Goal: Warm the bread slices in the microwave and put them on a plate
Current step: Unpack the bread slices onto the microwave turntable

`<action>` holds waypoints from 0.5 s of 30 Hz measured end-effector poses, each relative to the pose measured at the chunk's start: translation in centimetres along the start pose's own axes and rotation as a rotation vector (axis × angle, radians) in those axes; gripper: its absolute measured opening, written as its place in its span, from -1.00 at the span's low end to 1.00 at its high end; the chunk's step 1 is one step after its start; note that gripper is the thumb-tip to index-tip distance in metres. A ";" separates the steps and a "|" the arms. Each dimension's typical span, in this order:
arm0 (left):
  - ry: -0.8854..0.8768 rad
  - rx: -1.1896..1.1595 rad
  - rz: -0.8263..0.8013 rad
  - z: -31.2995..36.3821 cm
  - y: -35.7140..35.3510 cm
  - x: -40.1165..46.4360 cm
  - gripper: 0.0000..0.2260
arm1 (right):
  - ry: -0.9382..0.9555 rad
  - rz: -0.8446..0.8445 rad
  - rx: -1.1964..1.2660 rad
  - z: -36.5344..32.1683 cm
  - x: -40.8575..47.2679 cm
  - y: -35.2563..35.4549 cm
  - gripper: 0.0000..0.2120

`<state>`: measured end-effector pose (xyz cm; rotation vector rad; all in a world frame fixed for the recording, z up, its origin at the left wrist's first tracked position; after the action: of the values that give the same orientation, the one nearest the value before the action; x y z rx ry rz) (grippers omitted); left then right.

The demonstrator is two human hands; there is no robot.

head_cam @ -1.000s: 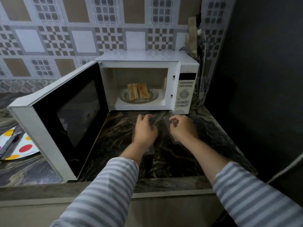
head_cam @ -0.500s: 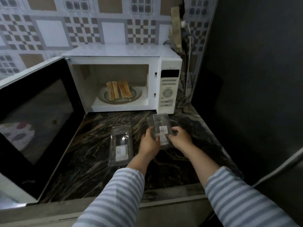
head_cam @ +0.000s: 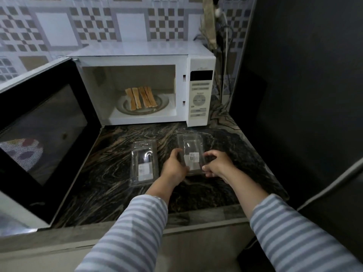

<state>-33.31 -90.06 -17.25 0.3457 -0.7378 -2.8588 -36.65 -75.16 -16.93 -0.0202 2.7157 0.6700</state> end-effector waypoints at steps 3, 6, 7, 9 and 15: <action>-0.002 0.029 0.008 0.0 0.0 -0.3 -0.53 | -0.001 -0.005 0.042 0.2 -0.5 -0.2 -0.60; -0.008 0.053 0.013 -0.2 0.0 -0.6 -0.52 | -0.002 0.021 0.035 0.2 -0.9 -0.3 -0.57; -0.011 0.069 0.009 -0.1 0.1 -0.8 -0.51 | 0.000 0.023 0.018 0.2 -1.0 -0.2 -0.57; -0.026 0.153 0.006 -0.1 0.5 -1.2 -0.50 | 0.034 0.022 -0.074 0.1 -1.4 -0.1 -0.61; -0.175 0.420 0.205 2.5 3.0 -3.1 -0.65 | 0.230 0.239 -0.430 -1.8 -1.6 0.4 -0.64</action>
<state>-30.71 -90.85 -13.08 0.0626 -1.3283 -2.5478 -35.81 -75.73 -14.72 0.1327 2.7537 1.3900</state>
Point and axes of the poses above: each hand's wrist, its own x-axis towards the middle knuckle, its own y-axis out of the back of the hand, z = x × y, the point moved 3 cm from there along x, towards the middle knuckle, and after that the axes turned 2 degrees about y, right-handed, at the moved point
